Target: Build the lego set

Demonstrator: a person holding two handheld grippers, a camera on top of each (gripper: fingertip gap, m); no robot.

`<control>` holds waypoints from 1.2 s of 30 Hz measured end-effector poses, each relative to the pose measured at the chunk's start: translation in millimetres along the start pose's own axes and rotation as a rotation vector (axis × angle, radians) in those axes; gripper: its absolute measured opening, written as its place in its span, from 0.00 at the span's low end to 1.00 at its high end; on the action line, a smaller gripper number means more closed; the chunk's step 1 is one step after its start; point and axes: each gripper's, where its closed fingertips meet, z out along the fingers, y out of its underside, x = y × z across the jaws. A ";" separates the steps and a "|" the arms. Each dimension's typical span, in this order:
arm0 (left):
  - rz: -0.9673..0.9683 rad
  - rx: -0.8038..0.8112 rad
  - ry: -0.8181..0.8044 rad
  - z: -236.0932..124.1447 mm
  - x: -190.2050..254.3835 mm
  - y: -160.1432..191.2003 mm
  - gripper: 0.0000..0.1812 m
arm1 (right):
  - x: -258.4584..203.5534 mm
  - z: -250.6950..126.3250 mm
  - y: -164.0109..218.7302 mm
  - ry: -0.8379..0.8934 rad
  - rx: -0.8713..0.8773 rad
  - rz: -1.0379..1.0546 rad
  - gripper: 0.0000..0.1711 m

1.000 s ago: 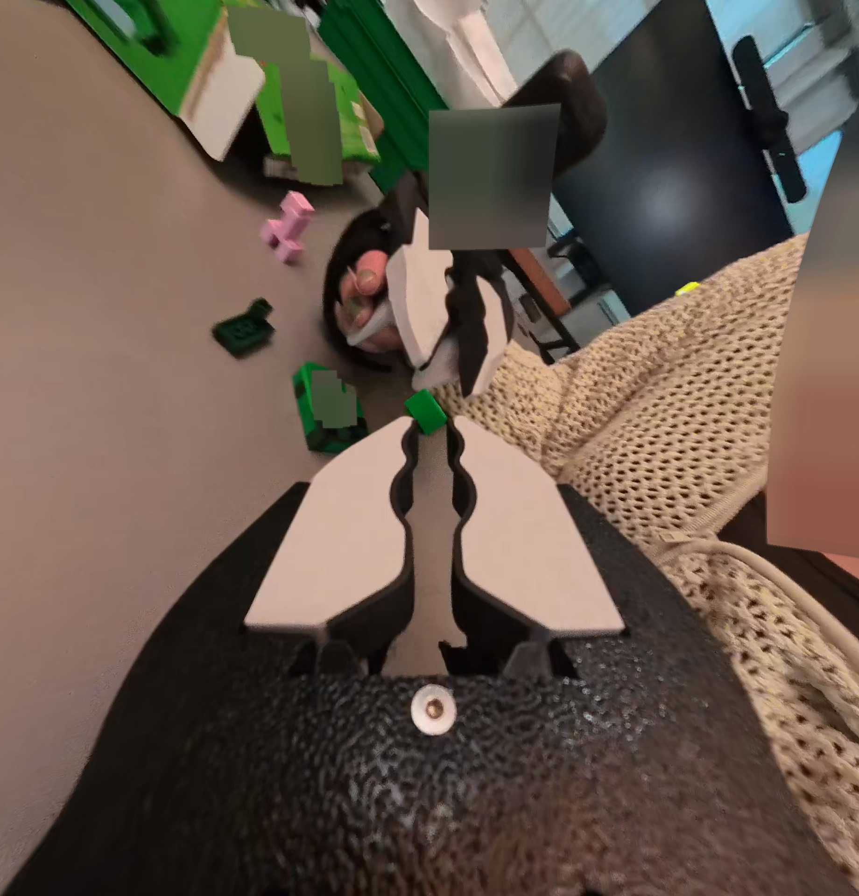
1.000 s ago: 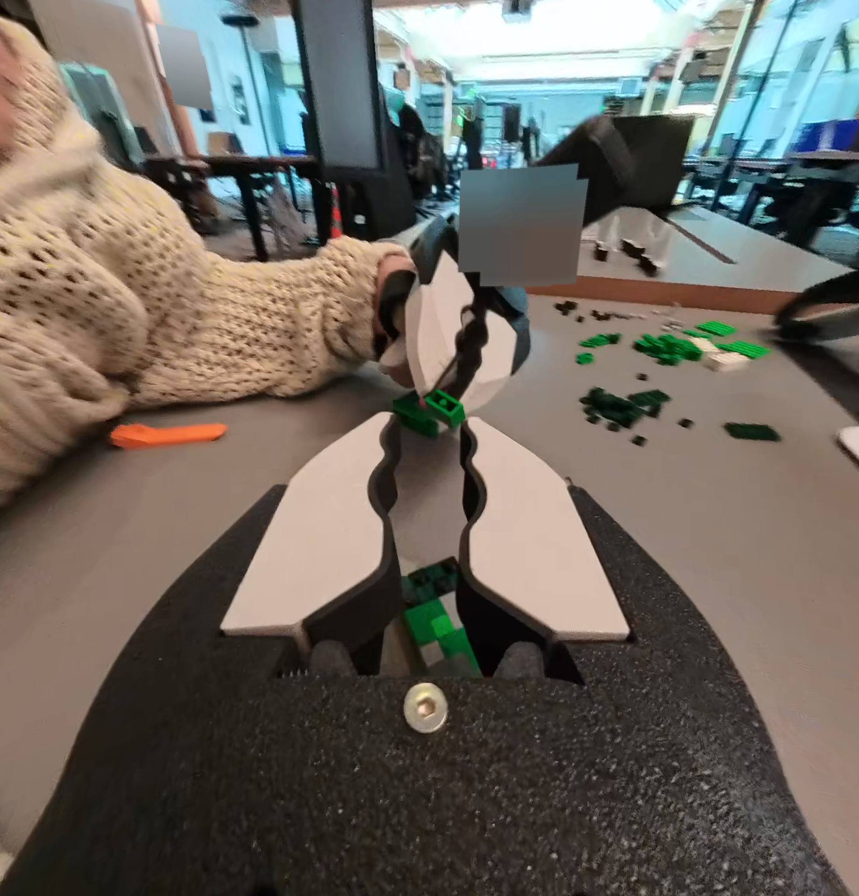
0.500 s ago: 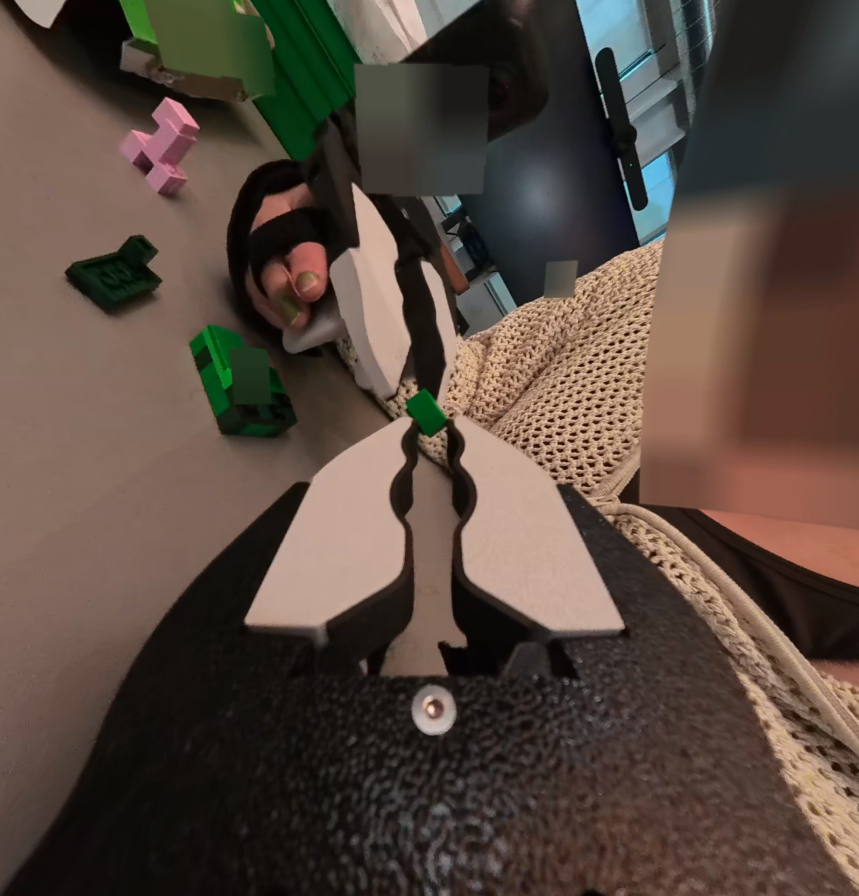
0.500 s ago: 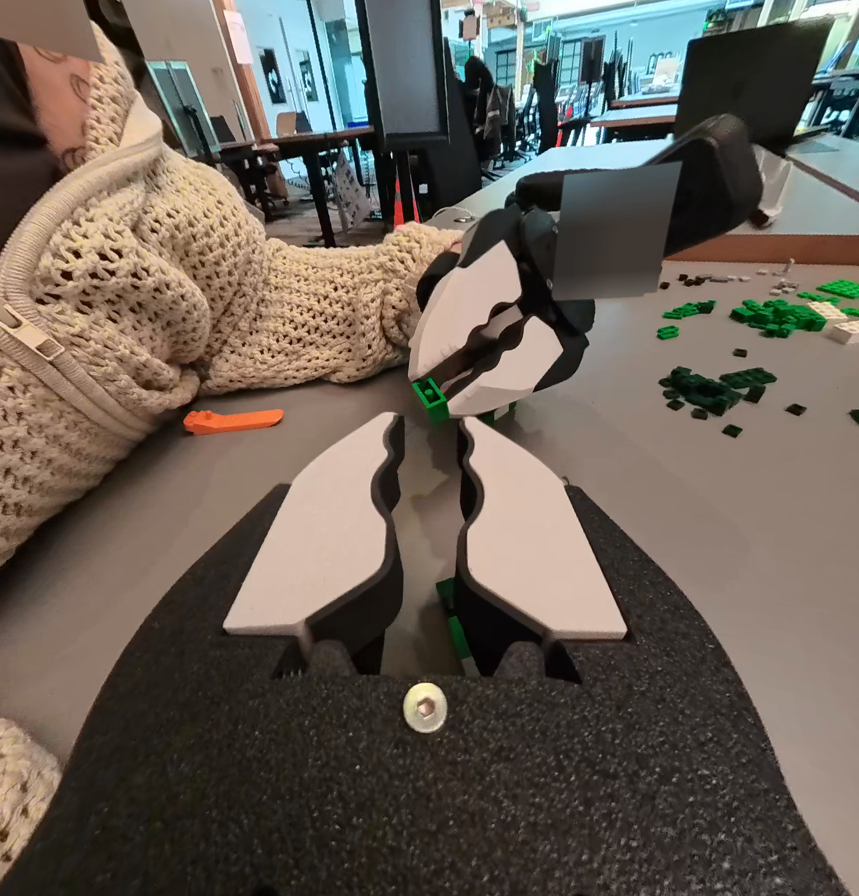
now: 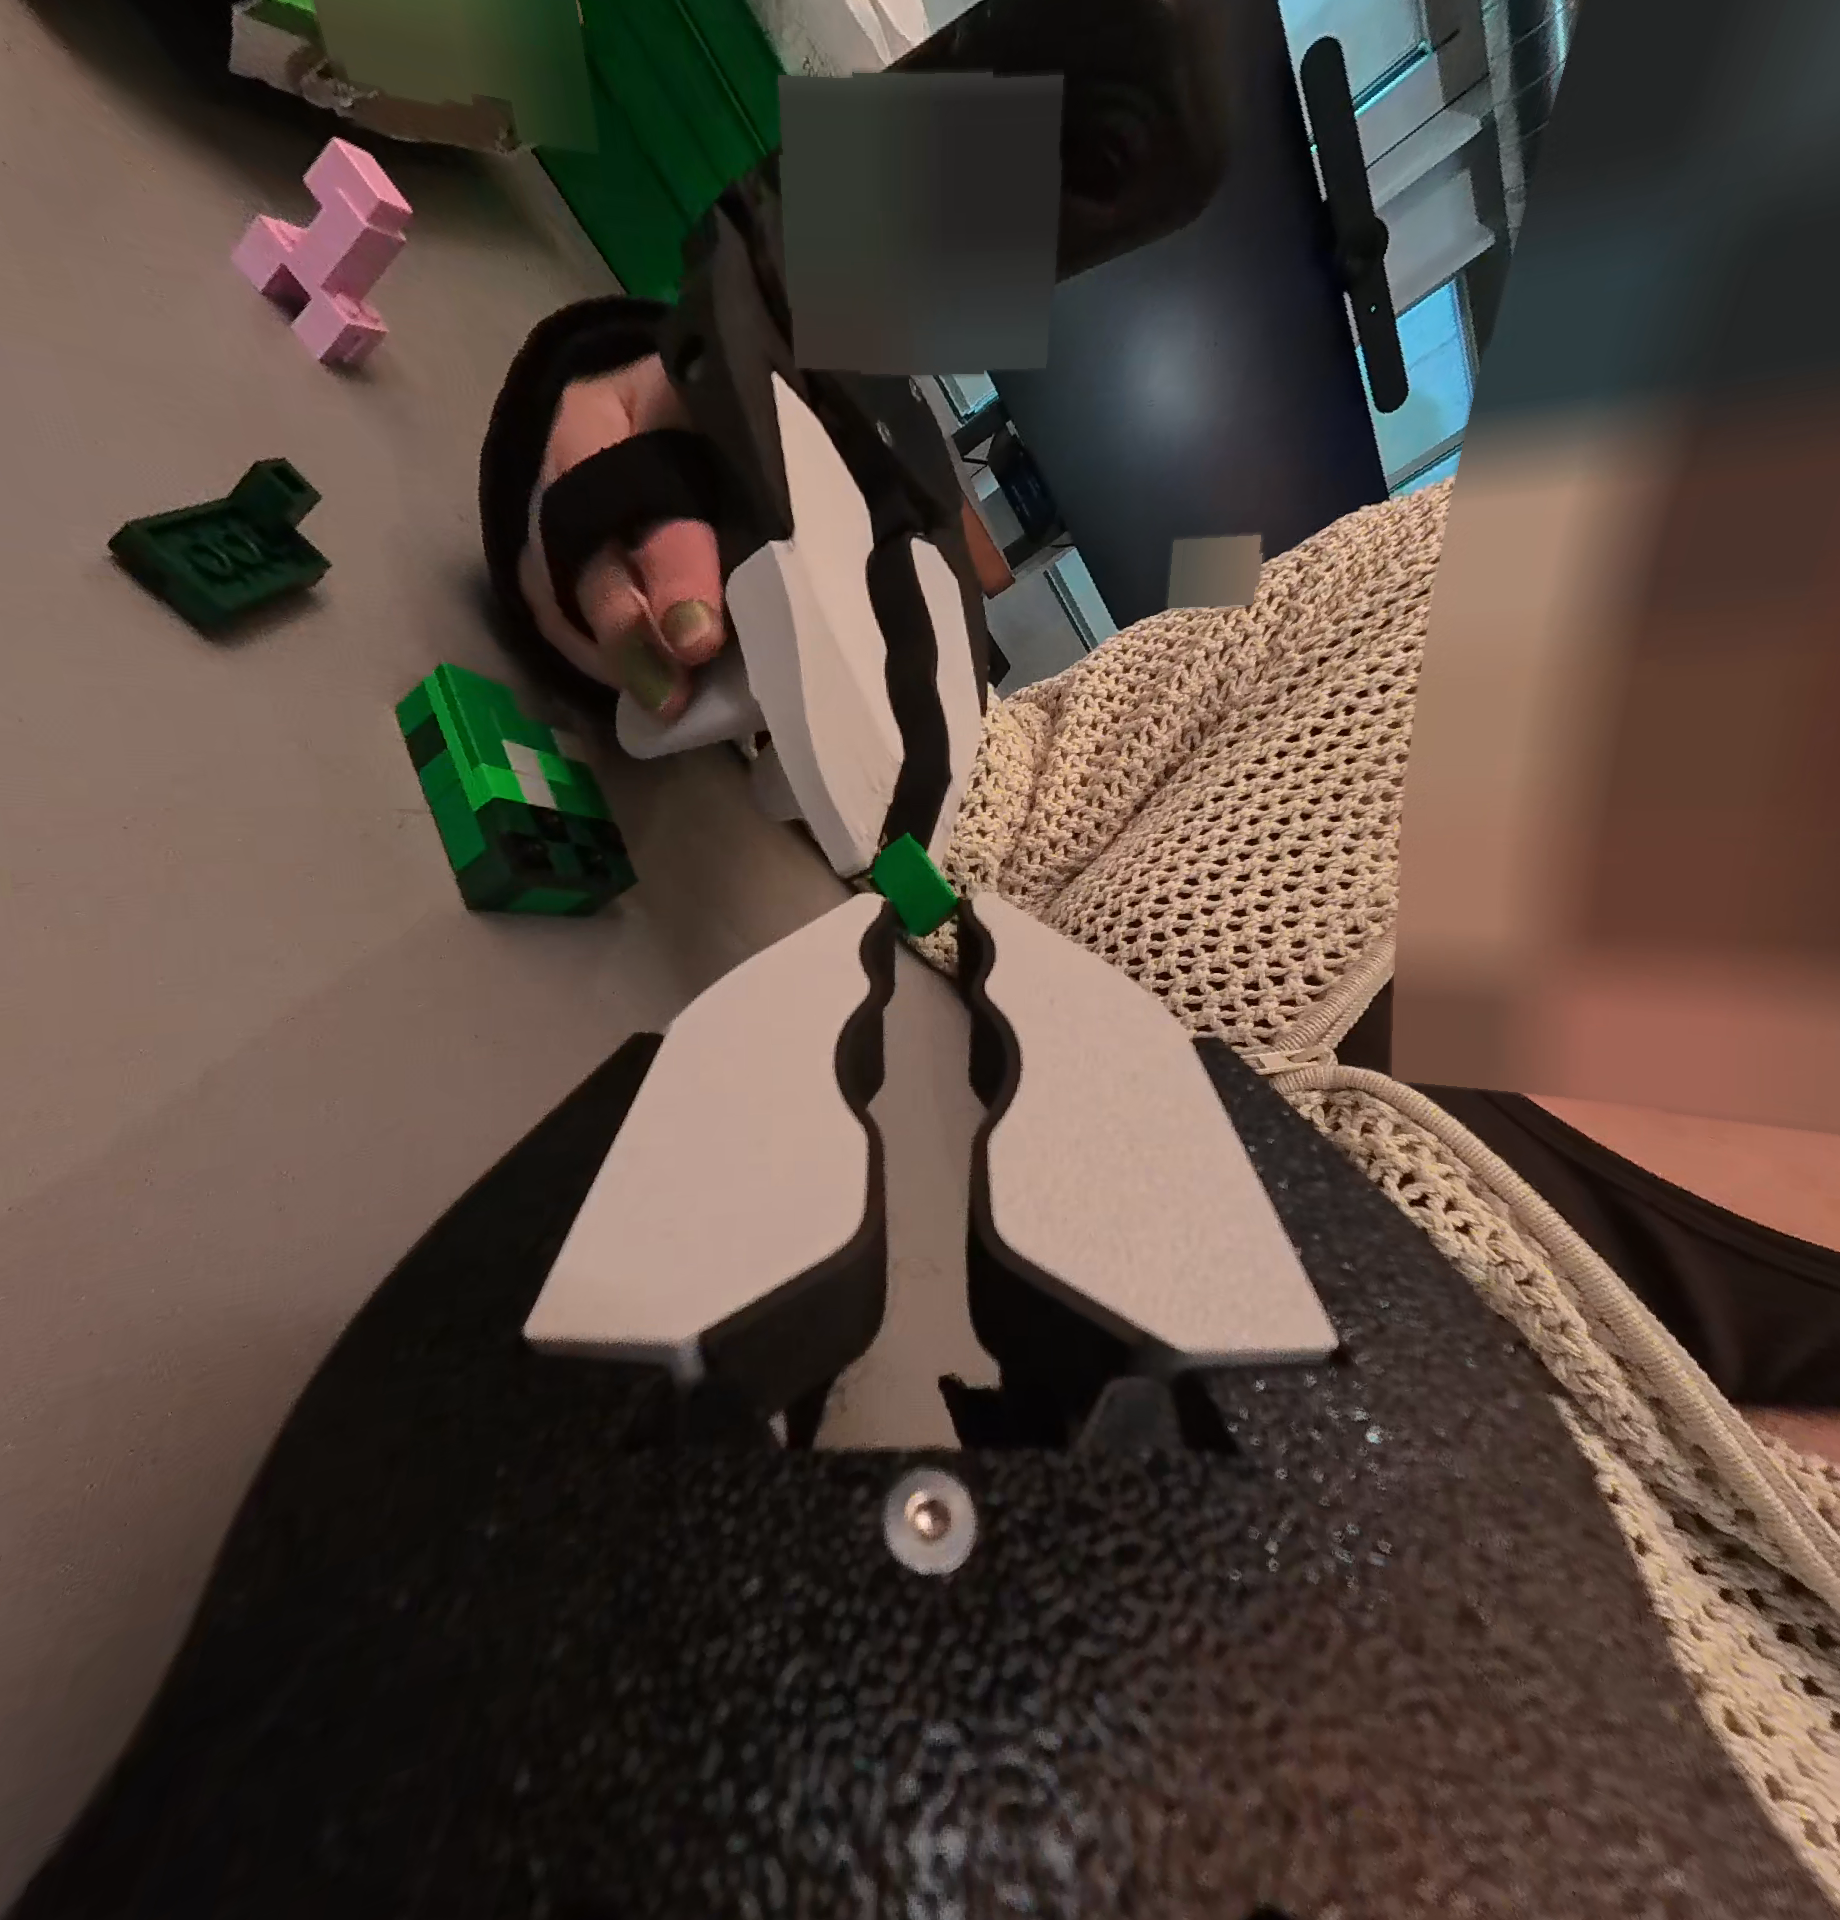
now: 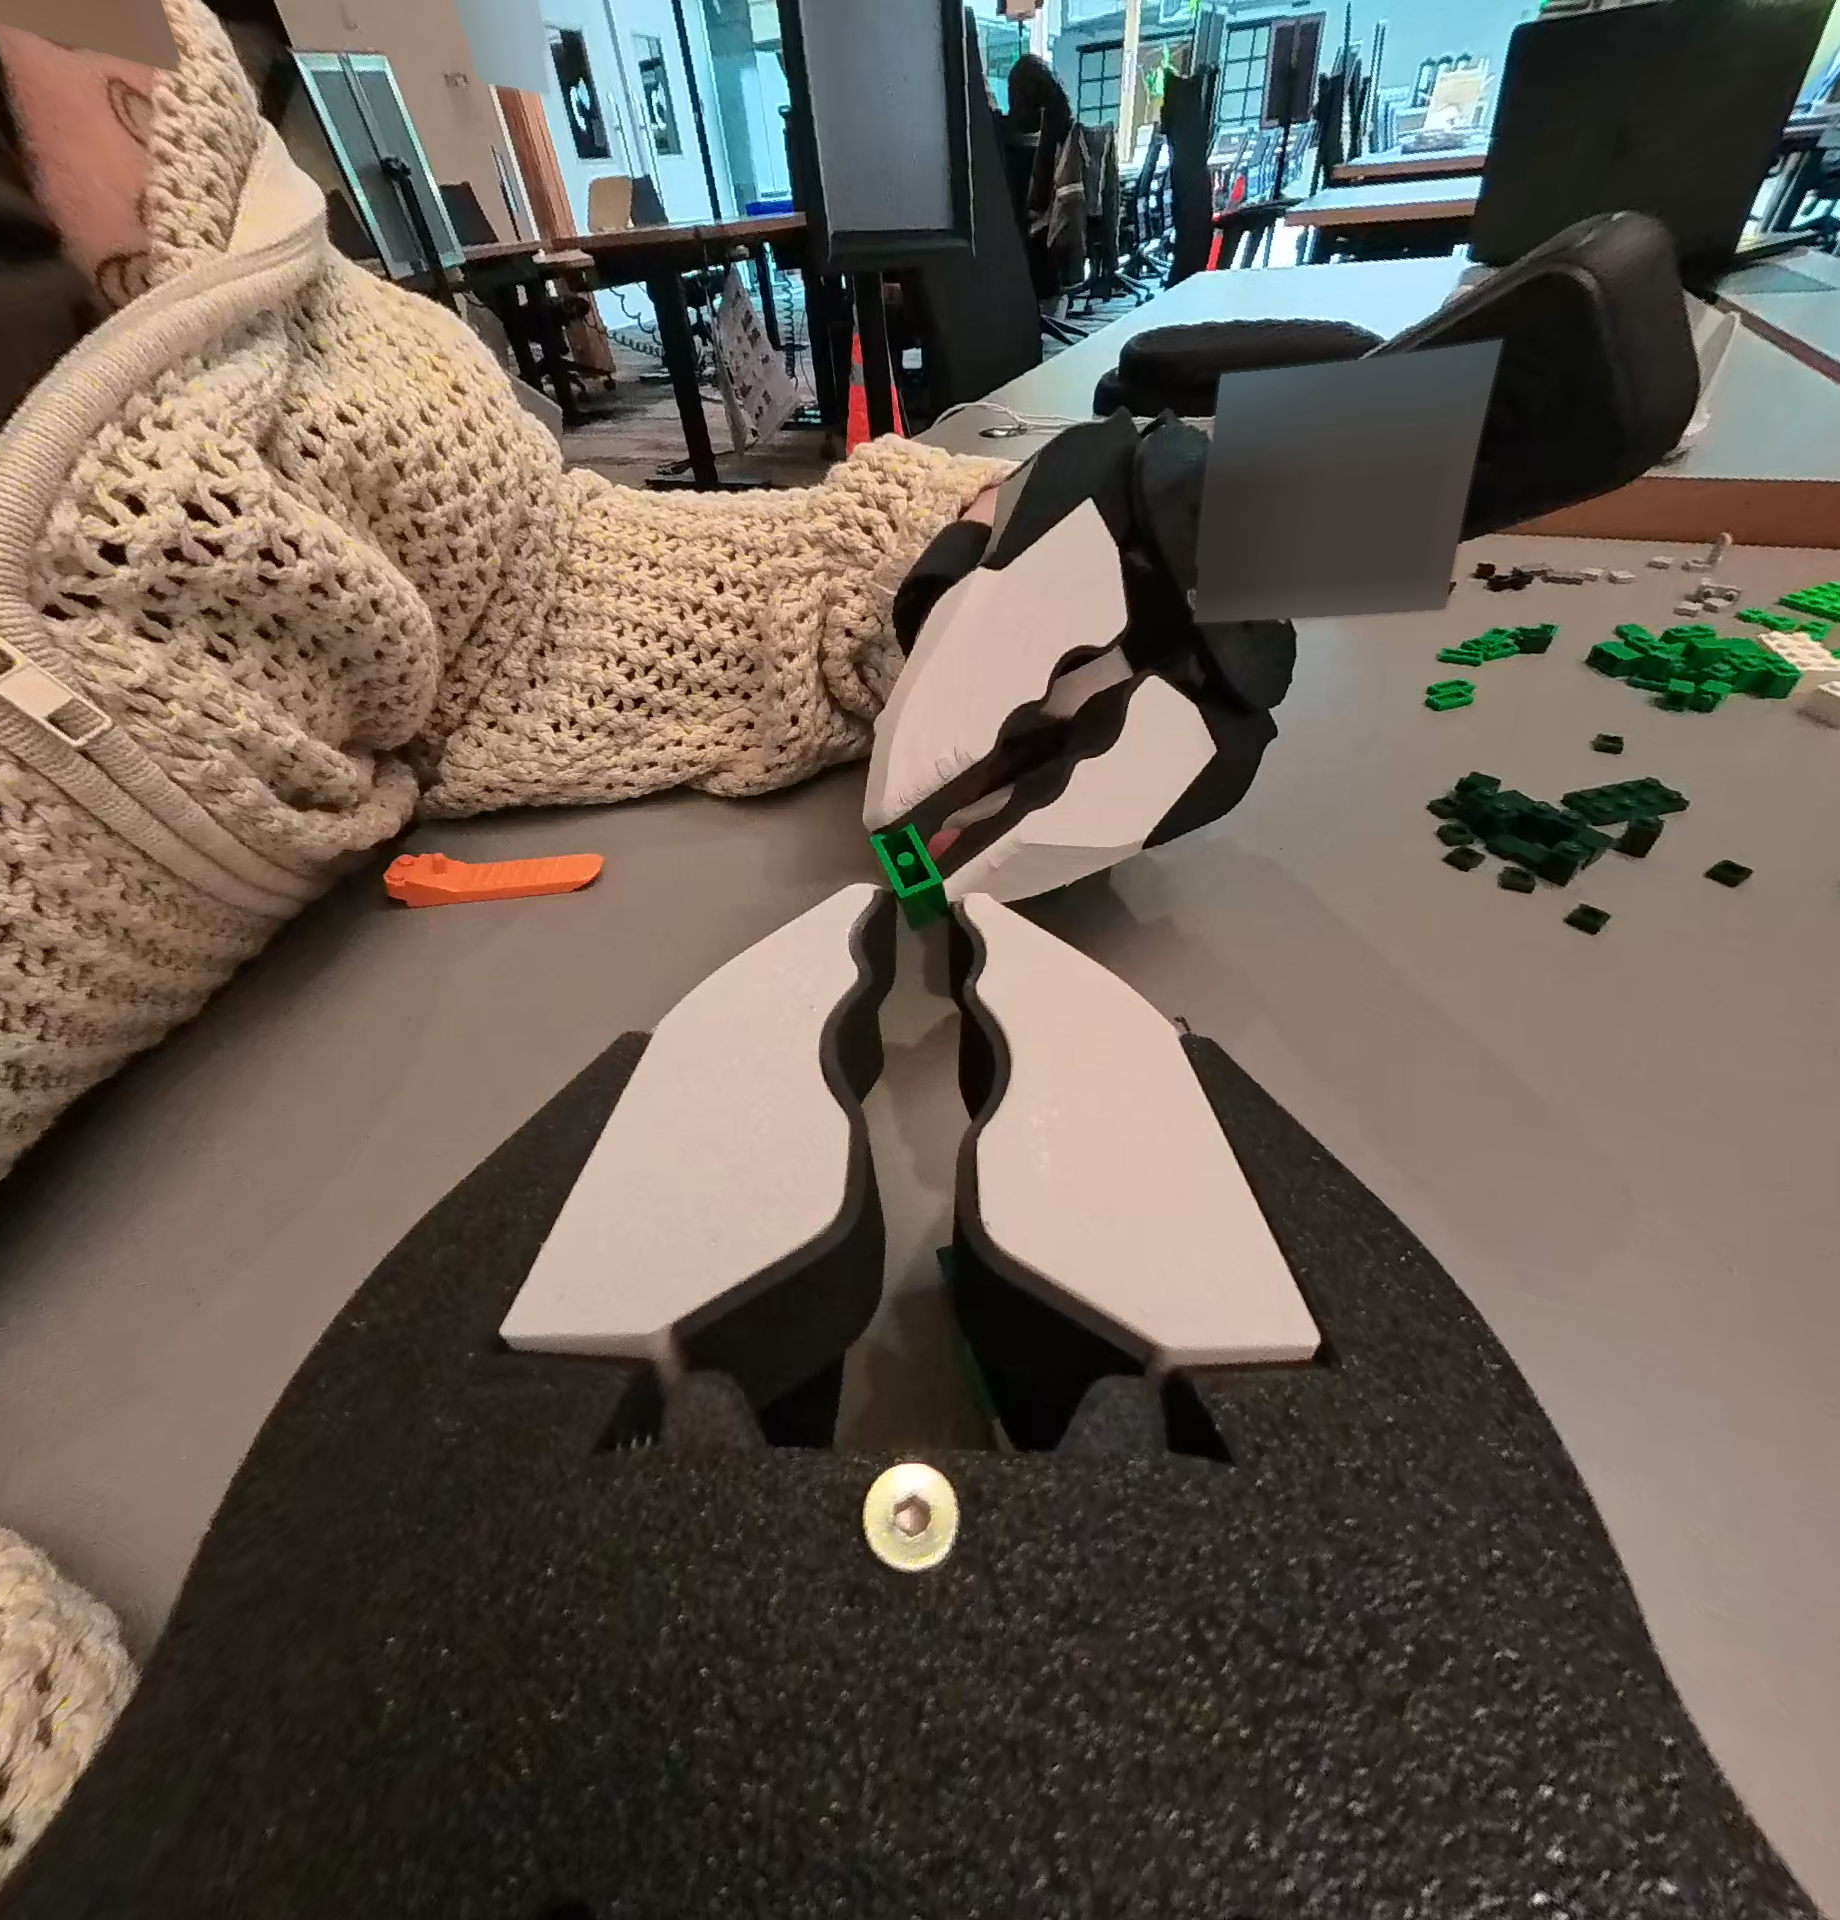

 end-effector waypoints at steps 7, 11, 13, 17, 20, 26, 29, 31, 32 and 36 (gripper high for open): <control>0.112 0.089 -0.123 -7.0 -7.0 -13.9 0.11 | 11.2 -5.4 -4.9 0.067 0.045 0.018 0.04; 0.441 0.117 -0.403 -15.9 -13.8 -31.9 0.14 | 25.0 -11.9 -6.2 0.177 0.055 -0.034 0.04; 0.625 0.130 -0.541 -18.1 -11.6 -41.2 0.14 | 33.1 -15.5 -4.5 0.243 0.039 -0.058 0.04; 0.868 0.007 -0.818 -20.5 -23.0 -43.8 0.12 | 40.8 -18.3 0.3 0.313 -0.006 -0.108 0.04; 1.042 -0.145 -1.018 -23.4 -35.3 -41.7 0.11 | 47.0 -18.2 7.3 0.373 -0.072 -0.163 0.05; 1.125 -0.298 -1.136 -21.4 -47.7 -35.5 0.11 | 48.6 -15.3 14.5 0.392 -0.137 -0.213 0.05; 1.110 -0.316 -1.125 -20.2 -50.4 -32.4 0.09 | 48.1 -13.2 17.4 0.390 -0.162 -0.229 0.05; 1.108 -0.319 -1.118 -19.5 -50.6 -31.6 0.09 | 47.8 -12.7 17.9 0.388 -0.165 -0.231 0.05; 1.105 -0.318 -1.113 -19.0 -50.6 -31.3 0.08 | 47.6 -12.7 17.8 0.386 -0.164 -0.232 0.05; 1.088 -0.312 -1.108 -19.5 -51.4 -30.8 0.10 | 47.3 -11.9 18.9 0.384 -0.174 -0.239 0.05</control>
